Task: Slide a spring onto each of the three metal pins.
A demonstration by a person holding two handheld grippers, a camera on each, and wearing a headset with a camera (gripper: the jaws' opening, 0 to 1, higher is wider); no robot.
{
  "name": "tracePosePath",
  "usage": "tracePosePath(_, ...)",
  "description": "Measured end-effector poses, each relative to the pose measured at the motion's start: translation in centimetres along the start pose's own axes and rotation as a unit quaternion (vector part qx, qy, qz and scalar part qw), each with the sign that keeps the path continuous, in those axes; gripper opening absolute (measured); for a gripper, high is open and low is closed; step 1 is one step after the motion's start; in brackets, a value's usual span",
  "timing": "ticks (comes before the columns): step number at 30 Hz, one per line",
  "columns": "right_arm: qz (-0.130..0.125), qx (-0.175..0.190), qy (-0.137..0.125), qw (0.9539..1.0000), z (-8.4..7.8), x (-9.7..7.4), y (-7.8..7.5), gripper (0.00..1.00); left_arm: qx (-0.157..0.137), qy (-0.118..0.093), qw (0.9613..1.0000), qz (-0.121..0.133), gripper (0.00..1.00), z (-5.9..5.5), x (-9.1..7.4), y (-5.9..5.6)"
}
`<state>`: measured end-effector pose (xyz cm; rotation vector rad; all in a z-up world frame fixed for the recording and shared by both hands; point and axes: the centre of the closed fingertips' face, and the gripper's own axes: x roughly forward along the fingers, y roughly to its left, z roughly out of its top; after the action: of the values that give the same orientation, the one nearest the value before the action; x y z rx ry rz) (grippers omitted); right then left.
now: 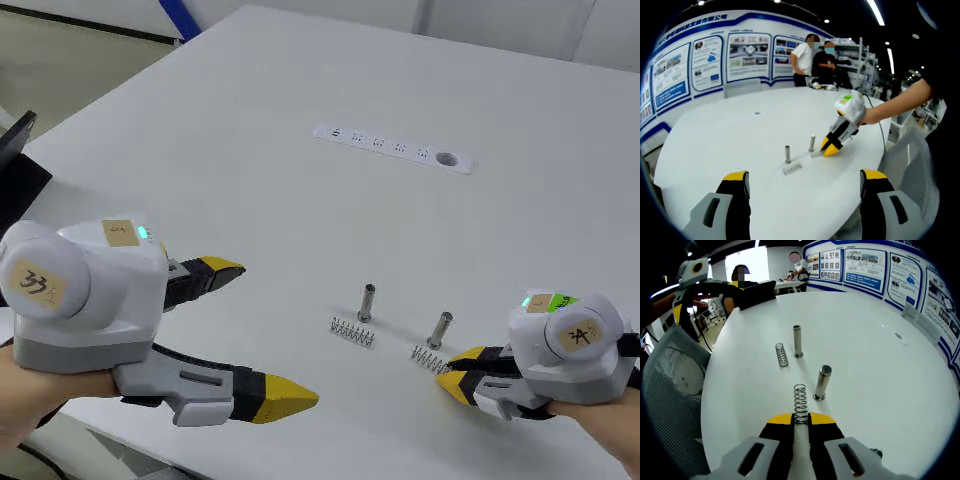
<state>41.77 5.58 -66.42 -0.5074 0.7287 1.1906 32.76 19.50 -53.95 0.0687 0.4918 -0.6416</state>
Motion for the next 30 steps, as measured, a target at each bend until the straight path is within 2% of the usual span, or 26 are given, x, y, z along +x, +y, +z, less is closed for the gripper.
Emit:
tracePosePath(3, 0.0, 0.0, 0.002, 1.0, 0.0, 0.0, 0.0, 0.11, 0.007, 0.01, 0.9999, -0.002, 0.92, -0.4, -0.1, -0.2)
tracePosePath(9, -0.001, -0.003, 0.005, 1.0, 0.0, -0.2, 0.1, 0.11, 0.001, 0.003, 1.0, 0.003, 0.91, -0.5, -0.6, -0.4)
tracePosePath(14, 0.006, -0.006, 0.002, 1.0, 0.4, -1.0, 0.6, 0.11, 0.001, 0.003, 1.0, 0.007, 0.91, -0.6, -0.8, -0.6)
tracePosePath(17, 0.014, -0.024, -0.007, 0.9996, 1.2, -1.9, 1.2, 0.11, 0.002, 0.001, 0.9999, 0.011, 0.91, -0.4, -0.7, -0.8)
tracePosePath(19, 0.014, -0.055, -0.007, 0.9984, 1.6, -2.6, 1.3, 0.11, 0.003, 0.002, 1.0, 0.007, 0.91, -0.3, -0.4, -1.1)
tracePosePath(21, 0.012, -0.061, -0.007, 0.9981, 1.9, -3.3, 1.3, 0.11, 0.005, 0.003, 1.0, -0.001, 0.89, -0.2, 0.0, -1.6)
tracePosePath(24, 0.025, -0.059, -0.024, 0.9977, 3.0, -4.4, 1.8, 0.11, 0.01, 0.002, 0.9999, -0.011, 0.86, 0.2, 0.7, -2.1)
tracePosePath(25, 0.05, -0.056, -0.029, 0.9968, 3.4, -4.9, 2.7, 0.11, 0.011, 0.0, 0.9999, -0.012, 0.86, 0.4, 1.1, -2.2)
tracePosePath(26, 0.061, -0.061, -0.034, 0.9957, 3.7, -5.3, 3.2, 0.11, 0.011, -0.001, 0.9999, -0.013, 0.86, 0.5, 1.3, -2.2)
tracePosePath(29, 0.074, -0.097, -0.028, 0.9922, 4.2, -6.4, 4.1, 0.11, 0.01, -0.005, 0.9997, -0.02, 0.84, 1.0, 2.0, -2.7)
tracePosePath(30, 0.077, -0.104, -0.033, 0.9911, 4.7, -6.9, 4.5, 0.11, 0.011, -0.008, 0.9996, -0.026, 0.84, 1.2, 2.3, -3.1)
